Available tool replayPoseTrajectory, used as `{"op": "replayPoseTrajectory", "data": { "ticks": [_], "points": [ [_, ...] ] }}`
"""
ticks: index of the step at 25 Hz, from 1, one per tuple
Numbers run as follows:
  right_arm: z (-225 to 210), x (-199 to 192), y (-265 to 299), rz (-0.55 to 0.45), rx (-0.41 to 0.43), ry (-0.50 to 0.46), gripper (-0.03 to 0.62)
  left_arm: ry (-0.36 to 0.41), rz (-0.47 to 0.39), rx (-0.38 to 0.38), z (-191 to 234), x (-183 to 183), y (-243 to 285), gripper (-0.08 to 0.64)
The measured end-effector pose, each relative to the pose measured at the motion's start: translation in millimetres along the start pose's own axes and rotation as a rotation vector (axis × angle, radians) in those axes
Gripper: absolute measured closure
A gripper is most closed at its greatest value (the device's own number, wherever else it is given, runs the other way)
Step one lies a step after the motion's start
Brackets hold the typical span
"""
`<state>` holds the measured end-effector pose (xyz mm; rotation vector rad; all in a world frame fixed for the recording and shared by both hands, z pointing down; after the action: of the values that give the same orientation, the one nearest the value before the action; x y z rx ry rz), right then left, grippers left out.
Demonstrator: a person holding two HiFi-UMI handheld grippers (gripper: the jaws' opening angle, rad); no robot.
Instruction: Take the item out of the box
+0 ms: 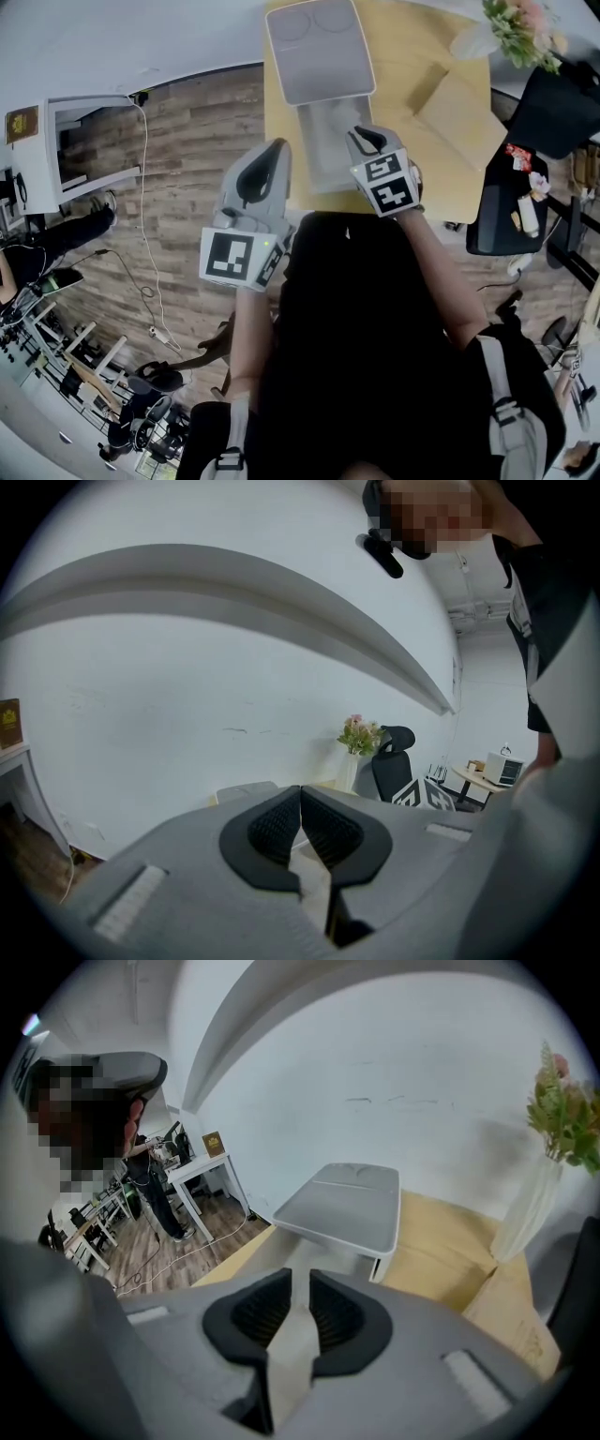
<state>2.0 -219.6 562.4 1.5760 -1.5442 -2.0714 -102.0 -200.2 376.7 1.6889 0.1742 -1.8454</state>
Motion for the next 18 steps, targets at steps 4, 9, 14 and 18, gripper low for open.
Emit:
{"op": "replayPoseTrajectory", "data": {
  "ticks": [4,9,14,18],
  "points": [
    [-2.5,-8.4,15.1,0.04,-0.011,0.016,0.514,-0.005,0.005,0.017,1.8,-2.5,3.8,0.549],
    [-9.6,-14.4,33.1,0.079,-0.04,0.009,0.466,-0.01,0.019,0.023,0.4,-6.9,8.8,0.549],
    [-14.1,-12.9,46.9,0.103,-0.083,-0.011,0.431,-0.025,0.032,0.032,3.9,-12.0,13.5,0.549],
    [-13.2,-14.6,59.4,0.117,-0.115,-0.026,0.399,-0.032,0.032,0.042,8.4,-15.1,13.4,0.549]
  ]
}}
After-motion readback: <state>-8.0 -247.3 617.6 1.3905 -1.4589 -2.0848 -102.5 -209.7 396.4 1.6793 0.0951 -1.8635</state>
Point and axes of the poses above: the fingertips, and each gripper's own axes: y forward along the fingers, z to its left, x out of its top, the point moved 1 cm from there along -y, backward along the fingers, and after that the axes turned 7 degrees about -x, right-handed, at the moved point
